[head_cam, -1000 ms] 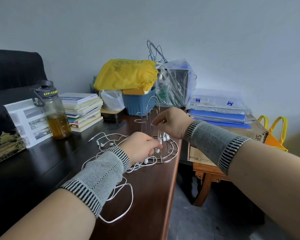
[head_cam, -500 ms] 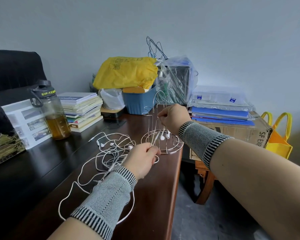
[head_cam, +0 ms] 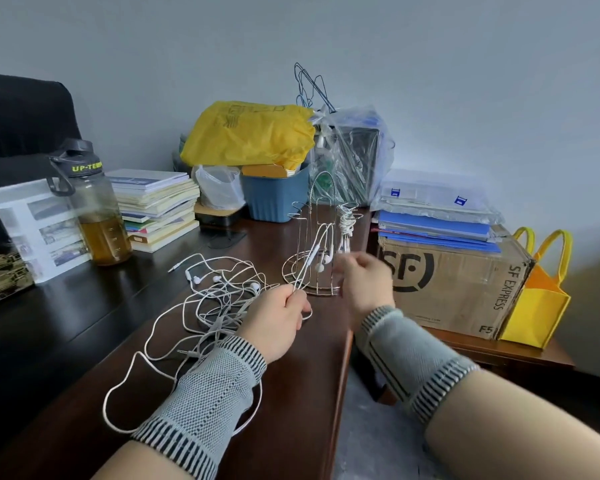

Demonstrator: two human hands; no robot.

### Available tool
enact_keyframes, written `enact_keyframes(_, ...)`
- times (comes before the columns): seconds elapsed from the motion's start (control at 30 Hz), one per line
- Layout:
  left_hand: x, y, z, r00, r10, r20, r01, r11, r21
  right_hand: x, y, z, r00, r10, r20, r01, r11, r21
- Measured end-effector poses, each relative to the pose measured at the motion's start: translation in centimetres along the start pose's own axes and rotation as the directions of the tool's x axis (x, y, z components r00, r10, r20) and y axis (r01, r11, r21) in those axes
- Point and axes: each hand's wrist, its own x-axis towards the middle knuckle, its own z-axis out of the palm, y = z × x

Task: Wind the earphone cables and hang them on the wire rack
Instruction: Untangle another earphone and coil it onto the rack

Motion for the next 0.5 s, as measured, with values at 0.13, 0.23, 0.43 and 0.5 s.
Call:
enact_keyframes(0.13, -0.5, -0.1, -0.4, 0.999, 0.004, 0.052, -0.01, 0.991, 0.131, -4.3, 1.5, 1.9, 0.951, 0.171, 0.26, -0.251, 0.914, 0.319)
enact_keyframes(0.23, -1.1, 0.1, -0.8, 0.994, -0.02, 0.111, -0.01, 0.965, 0.261, -5.2, 2.2, 2.8, 0.936, 0.11, 0.333, -0.224, 0.918, 0.326)
enact_keyframes(0.43, -2.2, -0.3, -1.4, 0.999, 0.026, 0.033, -0.039, 0.872, 0.488, -4.4, 3.2, 2.7, 0.961, 0.127, 0.245, -0.21, 0.914, 0.348)
enact_keyframes(0.5, -2.3, -0.9, -1.9, 0.999, 0.052, 0.007, -0.048, 0.854, 0.518, -4.1, 3.2, 2.7, 0.964, 0.155, 0.216, -0.232, 0.885, 0.403)
